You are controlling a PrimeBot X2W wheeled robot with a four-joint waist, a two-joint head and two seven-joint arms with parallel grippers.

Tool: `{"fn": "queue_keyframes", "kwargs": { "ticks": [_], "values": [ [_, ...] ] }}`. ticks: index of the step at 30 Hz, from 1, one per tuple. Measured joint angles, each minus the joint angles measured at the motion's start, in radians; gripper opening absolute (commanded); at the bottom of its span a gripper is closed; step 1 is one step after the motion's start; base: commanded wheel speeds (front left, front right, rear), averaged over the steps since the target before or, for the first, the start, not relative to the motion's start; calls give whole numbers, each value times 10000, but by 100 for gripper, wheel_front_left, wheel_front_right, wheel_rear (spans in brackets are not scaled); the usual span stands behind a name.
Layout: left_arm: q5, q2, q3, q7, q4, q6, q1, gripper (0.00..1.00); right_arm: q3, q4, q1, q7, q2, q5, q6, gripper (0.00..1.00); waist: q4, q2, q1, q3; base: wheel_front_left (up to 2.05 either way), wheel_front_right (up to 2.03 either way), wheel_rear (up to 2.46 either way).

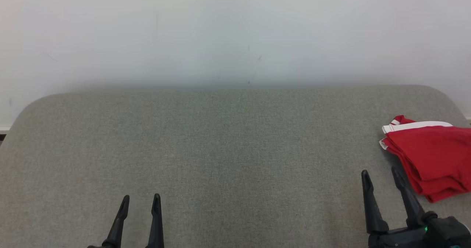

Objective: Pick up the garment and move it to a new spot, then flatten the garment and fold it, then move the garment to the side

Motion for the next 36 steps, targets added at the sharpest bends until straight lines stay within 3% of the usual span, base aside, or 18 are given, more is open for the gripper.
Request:
{"fn": "queue_keyframes", "kwargs": {
  "ticks": [9, 18, 19, 24, 36],
  "values": [
    [422, -127, 376, 0, 255, -343, 265, 100, 12, 98, 656, 0, 320, -127, 0, 100, 172, 0, 1, -190, 0, 0, 0],
    [587, -169, 453, -2, 539, -405, 319, 100, -71, 73, 830, 0, 508, -123, 0, 100, 234, 2, 1, -201, 0, 0, 0],
    [610, -173, 449, 0, 562, -408, 322, 0, -65, 94, 834, -2, 516, -125, 0, 0, 239, 2, 2, -197, 0, 0, 0],
    [479, -171, 420, 44, 965, -408, 457, 0, -12, 518, 1005, 29, 533, -61, 0, 0, 237, 2, 2, -193, 0, 0, 0],
    [-1747, -146, 520, 451, 1080, -456, 348, 0, -144, 782, 810, 589, 504, 2347, 0, 0, 203, 2, 3, -140, 0, 0, 0]
  ]
}}
